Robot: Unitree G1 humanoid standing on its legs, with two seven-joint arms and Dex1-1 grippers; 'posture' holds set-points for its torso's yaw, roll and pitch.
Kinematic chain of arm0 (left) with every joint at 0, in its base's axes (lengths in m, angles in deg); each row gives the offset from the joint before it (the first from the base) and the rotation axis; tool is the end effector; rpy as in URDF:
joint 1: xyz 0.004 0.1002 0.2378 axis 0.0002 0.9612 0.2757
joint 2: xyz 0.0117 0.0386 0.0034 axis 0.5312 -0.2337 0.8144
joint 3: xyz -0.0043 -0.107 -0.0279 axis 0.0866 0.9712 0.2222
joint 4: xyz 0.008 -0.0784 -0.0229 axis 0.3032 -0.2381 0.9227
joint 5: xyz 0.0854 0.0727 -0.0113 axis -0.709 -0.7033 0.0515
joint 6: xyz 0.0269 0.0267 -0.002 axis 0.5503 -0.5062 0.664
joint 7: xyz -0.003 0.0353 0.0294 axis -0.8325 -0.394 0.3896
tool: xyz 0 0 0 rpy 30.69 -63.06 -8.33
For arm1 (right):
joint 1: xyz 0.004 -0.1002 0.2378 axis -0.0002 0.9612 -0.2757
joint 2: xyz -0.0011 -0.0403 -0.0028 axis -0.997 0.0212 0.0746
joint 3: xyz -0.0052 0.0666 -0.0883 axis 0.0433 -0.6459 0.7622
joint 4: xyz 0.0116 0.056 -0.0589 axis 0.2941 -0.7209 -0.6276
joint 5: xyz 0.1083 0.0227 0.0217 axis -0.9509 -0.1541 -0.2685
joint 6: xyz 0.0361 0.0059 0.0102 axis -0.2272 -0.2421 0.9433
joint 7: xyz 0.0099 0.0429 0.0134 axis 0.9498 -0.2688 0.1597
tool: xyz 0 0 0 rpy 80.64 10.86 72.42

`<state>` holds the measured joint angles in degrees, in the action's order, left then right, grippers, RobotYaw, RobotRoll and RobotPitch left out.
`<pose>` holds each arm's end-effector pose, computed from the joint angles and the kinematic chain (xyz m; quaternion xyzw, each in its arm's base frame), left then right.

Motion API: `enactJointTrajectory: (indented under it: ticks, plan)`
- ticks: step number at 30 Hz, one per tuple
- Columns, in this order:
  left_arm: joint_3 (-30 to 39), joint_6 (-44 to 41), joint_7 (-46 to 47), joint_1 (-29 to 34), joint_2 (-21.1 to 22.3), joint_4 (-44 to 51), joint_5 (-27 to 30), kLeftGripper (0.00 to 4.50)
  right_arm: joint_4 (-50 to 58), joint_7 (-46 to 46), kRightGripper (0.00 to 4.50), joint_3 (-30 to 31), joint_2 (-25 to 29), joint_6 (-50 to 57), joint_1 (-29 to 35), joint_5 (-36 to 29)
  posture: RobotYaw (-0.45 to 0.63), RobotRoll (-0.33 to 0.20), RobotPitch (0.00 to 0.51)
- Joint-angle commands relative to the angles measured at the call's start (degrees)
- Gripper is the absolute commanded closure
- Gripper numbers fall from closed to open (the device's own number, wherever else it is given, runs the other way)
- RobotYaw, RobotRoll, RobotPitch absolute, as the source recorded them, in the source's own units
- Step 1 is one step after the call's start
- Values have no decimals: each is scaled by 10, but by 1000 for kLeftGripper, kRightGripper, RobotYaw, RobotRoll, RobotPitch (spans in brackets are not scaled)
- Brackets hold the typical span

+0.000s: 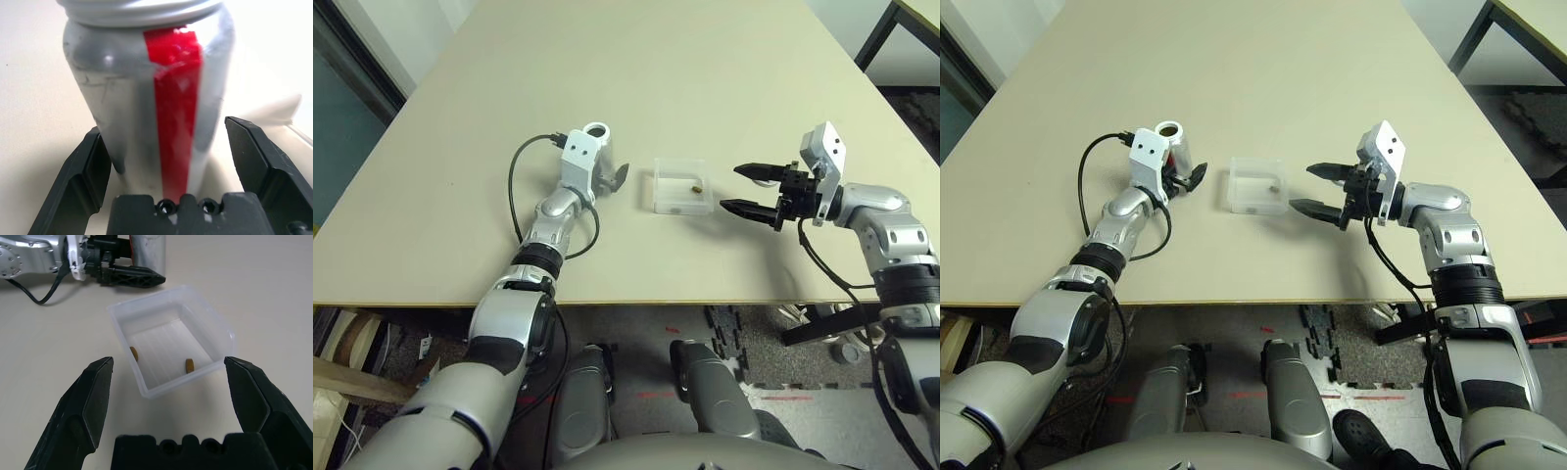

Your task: Pour the medicine from the bottle into the box.

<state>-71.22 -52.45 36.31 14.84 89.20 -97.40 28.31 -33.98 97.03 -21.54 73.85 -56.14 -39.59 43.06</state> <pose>0.3487 0.1622 0.0834 0.0534 -0.0103 -0.2211 0.9737 0.3214 -0.2646 0.1507 -0.1055 0.0367 0.5088 0.8536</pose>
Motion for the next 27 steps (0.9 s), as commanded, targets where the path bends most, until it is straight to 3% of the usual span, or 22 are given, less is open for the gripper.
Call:
enactJointTrajectory:
  ticks: [1, 16, 22, 27]
  plan:
    - [-10, -44, -6, 50, 4, 86, 7, 8, -13, 5, 0, 3, -2, -9, -6, 6, -173, 0, 143]
    - [1, -250, -10, 250, 51, 487, 62, 8, -2, 3, 0, -2, -4, -7, 1, 3, -156, 0, 147]
    - [35, -317, -17, 269, 96, 553, 103, 8, 18, -18, 0, -22, -5, 9, 16, -14, -152, 0, 154]
    - [87, -345, -8, 253, 133, 553, 131, 8, 36, -54, 0, -54, -8, 25, 31, -36, -151, 0, 160]
